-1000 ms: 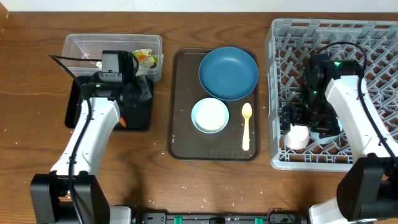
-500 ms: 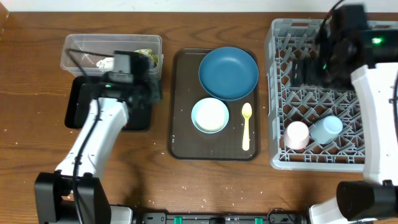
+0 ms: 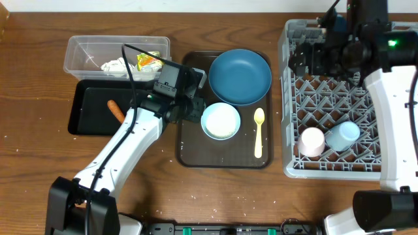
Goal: Sort waste into correct bins and load items into the dishwasher rack
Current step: 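Reach the left gripper to the light-blue bowl and grasp its rim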
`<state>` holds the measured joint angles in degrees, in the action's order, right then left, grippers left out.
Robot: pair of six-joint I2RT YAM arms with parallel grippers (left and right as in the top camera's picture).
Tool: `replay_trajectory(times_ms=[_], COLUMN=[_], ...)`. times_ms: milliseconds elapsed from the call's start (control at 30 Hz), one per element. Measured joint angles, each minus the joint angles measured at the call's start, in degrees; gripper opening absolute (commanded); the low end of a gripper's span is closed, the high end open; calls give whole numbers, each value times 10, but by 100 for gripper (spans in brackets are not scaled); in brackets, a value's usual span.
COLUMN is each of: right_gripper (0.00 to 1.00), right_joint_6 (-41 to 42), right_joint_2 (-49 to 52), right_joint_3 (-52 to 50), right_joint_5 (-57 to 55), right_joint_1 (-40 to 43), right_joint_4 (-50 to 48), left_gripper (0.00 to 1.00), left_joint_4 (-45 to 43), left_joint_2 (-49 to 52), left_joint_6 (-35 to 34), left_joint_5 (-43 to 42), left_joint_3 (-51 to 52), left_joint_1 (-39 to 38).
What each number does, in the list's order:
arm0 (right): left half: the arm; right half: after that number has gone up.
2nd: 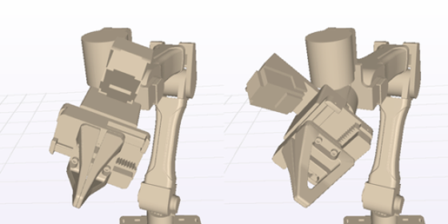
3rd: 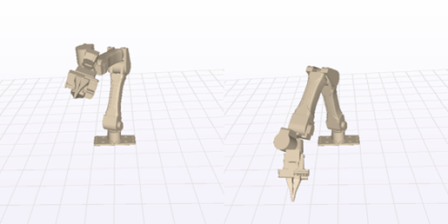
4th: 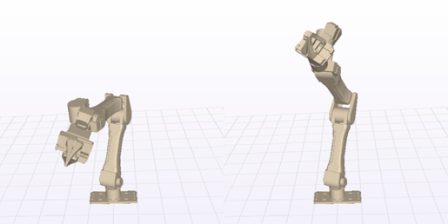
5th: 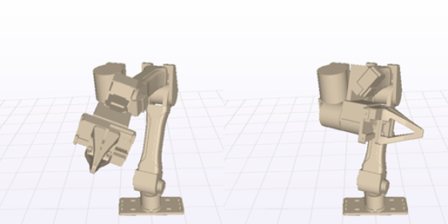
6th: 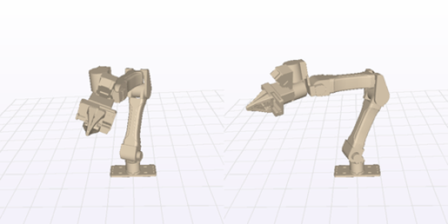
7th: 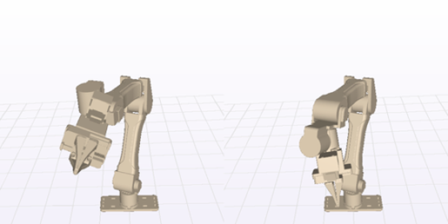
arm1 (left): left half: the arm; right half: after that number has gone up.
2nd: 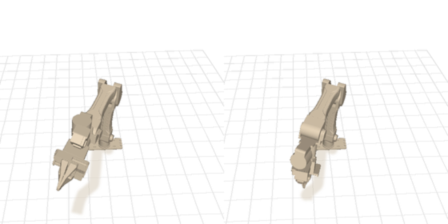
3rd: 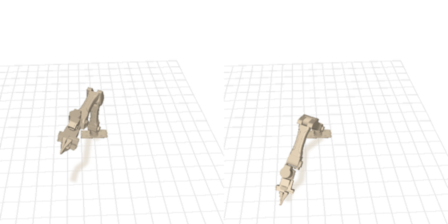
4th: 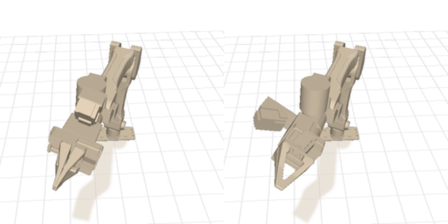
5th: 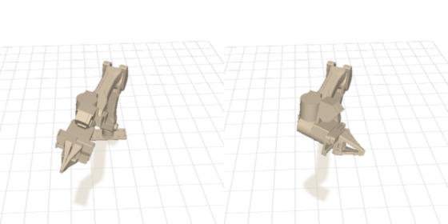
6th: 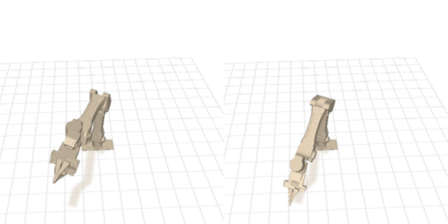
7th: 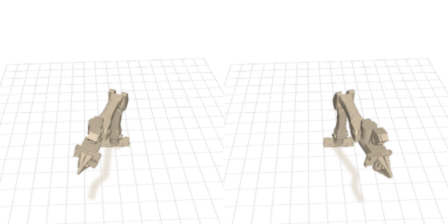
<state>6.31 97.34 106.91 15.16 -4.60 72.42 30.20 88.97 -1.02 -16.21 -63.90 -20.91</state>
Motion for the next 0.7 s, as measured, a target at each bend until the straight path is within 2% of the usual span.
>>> replay_trajectory(times_ms=[100, 167, 400, 533, 700], right_gripper=[95, 95, 99, 99, 99], right_joint_6=[-3, -5, -5, -7, -7], right_joint_2=[0, 0, 0, 0, 0], right_joint_3=[-16, -18, -19, -19, -19], right_joint_5=[5, 5, 6, 5, 5], right_joint_1=[-8, -8, 8, 27, 35], right_joint_4=[-11, -14, -14, -9, -7], left_gripper=[40, 43, 44, 44, 44], left_joint_4=[-3, -10, -63, -71, -76], left_joint_2=[0, 0, 48, 98, 129], left_joint_6=[5, 15, 25, 16, 8], left_joint_5=[0, 3, 83, 128, 165], left_joint_3=[0, 0, 0, 0, 0], left_joint_1=[-18, -51, -193, -228, -229])
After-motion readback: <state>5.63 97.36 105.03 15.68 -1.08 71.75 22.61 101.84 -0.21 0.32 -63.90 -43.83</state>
